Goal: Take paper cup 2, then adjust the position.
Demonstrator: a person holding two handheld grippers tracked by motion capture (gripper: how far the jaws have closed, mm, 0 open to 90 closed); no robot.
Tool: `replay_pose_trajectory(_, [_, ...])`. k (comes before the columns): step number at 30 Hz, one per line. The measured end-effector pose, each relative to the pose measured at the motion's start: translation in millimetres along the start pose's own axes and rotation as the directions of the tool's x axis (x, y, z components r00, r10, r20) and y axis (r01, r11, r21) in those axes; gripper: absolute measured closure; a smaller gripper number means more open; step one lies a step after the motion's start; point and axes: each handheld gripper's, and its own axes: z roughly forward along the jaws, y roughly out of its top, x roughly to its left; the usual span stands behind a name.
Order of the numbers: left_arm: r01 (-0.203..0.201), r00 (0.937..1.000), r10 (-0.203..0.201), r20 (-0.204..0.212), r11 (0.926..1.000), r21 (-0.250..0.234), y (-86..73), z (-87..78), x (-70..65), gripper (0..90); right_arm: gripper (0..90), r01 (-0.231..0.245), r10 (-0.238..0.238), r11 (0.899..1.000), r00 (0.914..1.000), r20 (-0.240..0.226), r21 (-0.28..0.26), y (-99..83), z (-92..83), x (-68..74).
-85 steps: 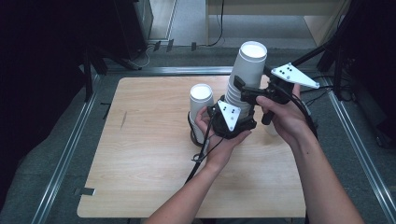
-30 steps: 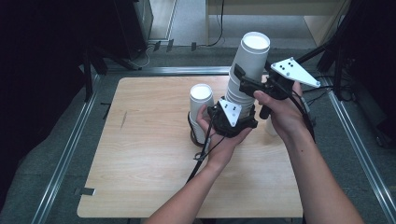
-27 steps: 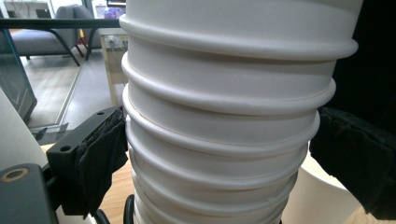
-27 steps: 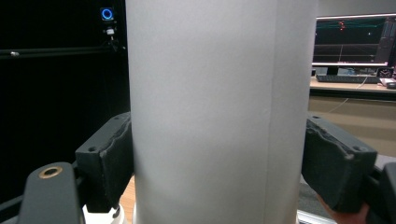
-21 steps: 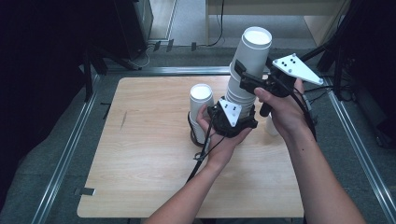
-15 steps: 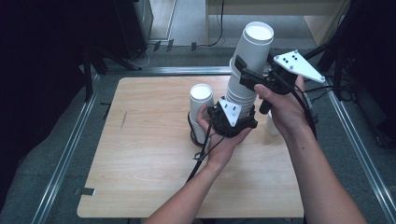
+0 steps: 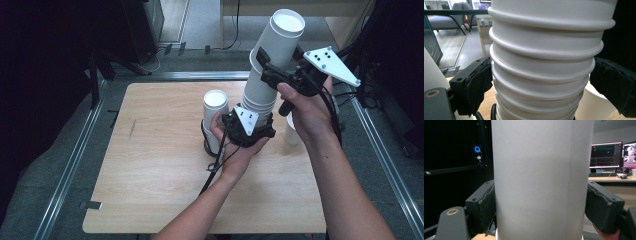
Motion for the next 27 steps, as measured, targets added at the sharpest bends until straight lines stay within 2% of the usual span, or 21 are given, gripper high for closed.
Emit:
replay_pose_trajectory(7, [-0.004,1.0000,0.004,-0.001,1.0000,0.006,0.3,-0.6,0.1,5.2,18.8,-0.005,0.005,0.999,0.9997,0.024,-0.032,12.1,-8.6,-1.0])
replay_pose_trajectory(20, [-0.013,0.9999,0.013,0.009,0.9999,0.006,-0.4,-2.8,1.7,5.9,18.7,-0.002,0.006,0.998,0.9970,0.077,-0.057,18.3,-29.3,-25.0])
replay_pose_trajectory(22, [-0.014,0.9998,0.014,0.011,0.9999,0.001,-1.5,-3.2,2.0,6.3,18.7,-0.012,0.018,0.998,0.9957,0.091,-0.062,17.8,-33.7,-31.2])
replay_pose_trajectory(27, [-0.013,0.9998,0.013,0.013,0.9999,0.003,-4.4,-3.9,3.1,7.3,18.6,0.004,0.003,0.998,0.9932,0.116,-0.058,12.8,-42.8,-41.4])
